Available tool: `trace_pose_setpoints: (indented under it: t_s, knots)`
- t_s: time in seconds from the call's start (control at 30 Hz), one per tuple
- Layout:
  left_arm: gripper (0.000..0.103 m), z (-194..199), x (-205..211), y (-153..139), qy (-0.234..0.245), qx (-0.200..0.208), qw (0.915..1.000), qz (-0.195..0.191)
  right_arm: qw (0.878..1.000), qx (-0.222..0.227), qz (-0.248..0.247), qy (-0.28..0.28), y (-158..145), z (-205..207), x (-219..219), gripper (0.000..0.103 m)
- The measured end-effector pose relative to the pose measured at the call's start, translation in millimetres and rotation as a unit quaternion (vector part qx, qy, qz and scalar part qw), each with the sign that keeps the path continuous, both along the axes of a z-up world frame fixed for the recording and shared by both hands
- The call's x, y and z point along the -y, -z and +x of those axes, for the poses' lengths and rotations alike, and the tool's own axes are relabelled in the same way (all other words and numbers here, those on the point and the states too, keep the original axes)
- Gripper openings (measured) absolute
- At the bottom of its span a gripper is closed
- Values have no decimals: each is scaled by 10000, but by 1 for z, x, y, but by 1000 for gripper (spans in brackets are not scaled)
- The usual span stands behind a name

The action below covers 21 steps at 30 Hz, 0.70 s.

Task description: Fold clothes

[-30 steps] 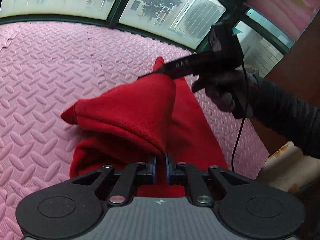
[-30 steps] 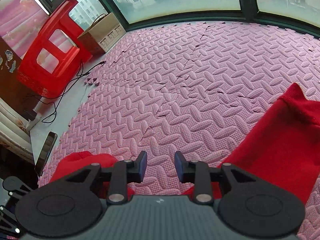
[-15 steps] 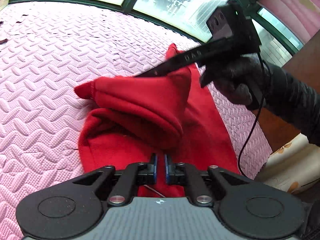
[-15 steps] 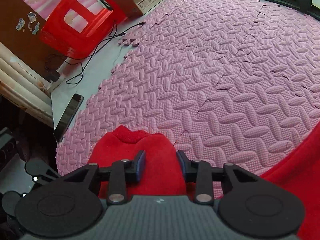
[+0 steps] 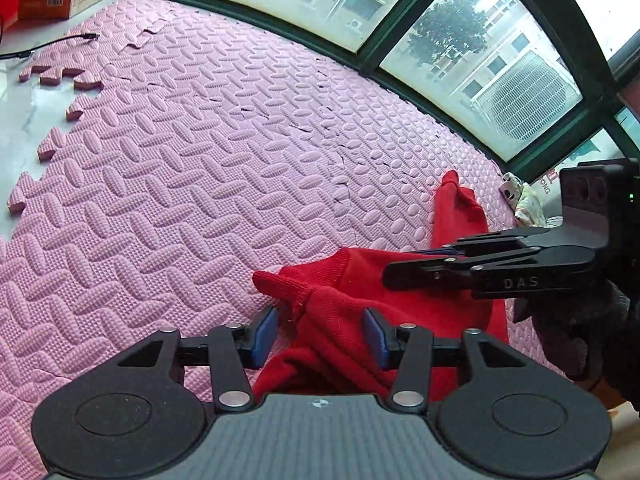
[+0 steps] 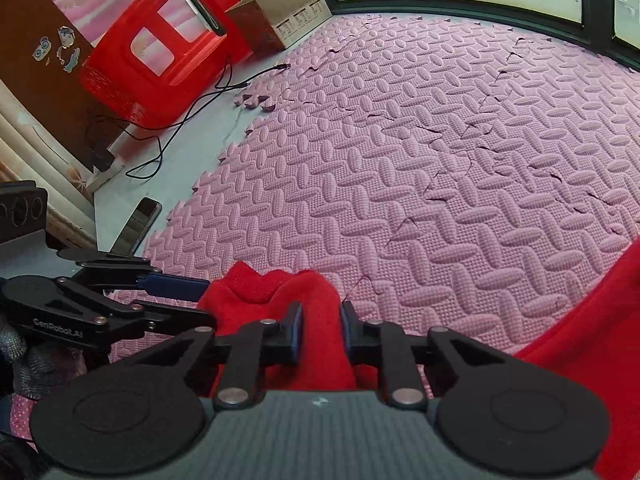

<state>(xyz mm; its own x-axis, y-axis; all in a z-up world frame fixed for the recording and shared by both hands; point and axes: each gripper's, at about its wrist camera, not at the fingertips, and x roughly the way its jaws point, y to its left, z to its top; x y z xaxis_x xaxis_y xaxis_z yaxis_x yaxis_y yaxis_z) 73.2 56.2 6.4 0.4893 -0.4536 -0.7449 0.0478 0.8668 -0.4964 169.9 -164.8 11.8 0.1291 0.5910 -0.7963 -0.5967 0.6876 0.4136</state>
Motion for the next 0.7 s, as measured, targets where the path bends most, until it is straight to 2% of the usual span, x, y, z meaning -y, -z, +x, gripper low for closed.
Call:
trace_pose_setpoints:
  t_s: [0.03, 0.13, 0.23, 0.3, 0.37, 0.4, 0.43, 0.47, 0.5, 0.53, 0.6, 0.7]
  knots:
    - [31, 4, 2, 3, 34, -45, 10000, -20, 10000, 13, 25, 34, -1, 1, 2, 15]
    - [16, 11, 11, -1, 199, 120, 9996, 146, 9997, 109, 74, 216, -6, 7, 6, 14]
    - [12, 26, 17, -24, 278, 728, 9948, 652, 9983, 258, 218, 470, -14, 15, 12, 13]
    - [12, 44, 19, -43, 226, 1223, 9872, 994, 9926, 549, 574, 915, -29, 25, 23, 13]
    - [17, 64, 18, -61, -24, 1808, 9730, 1437, 9846, 832, 775, 1327, -42, 35, 33, 16]
    - [24, 72, 16, -67, -121, 1967, 9673, 1599, 9808, 929, 825, 1504, -47, 39, 38, 22]
    - [35, 81, 13, -71, -272, 2106, 9614, 1751, 9793, 958, 844, 1569, -48, 42, 41, 23]
    - [40, 89, 11, -76, -413, 2235, 9555, 1881, 9778, 986, 863, 1634, -50, 45, 45, 23]
    - [50, 93, 7, -77, -513, 2313, 9529, 1896, 9769, 997, 864, 1678, -50, 47, 48, 23]
    - [53, 96, 2, -78, -646, 2329, 9519, 1881, 9782, 950, 816, 1656, -47, 47, 49, 24]
    - [53, 98, -8, -74, -827, 2156, 9581, 1696, 9826, 795, 674, 1538, -35, 46, 47, 27]
    - [51, 89, -12, -58, -649, 1855, 9715, 1325, 9892, 630, 339, 1278, -11, 37, 37, 27]
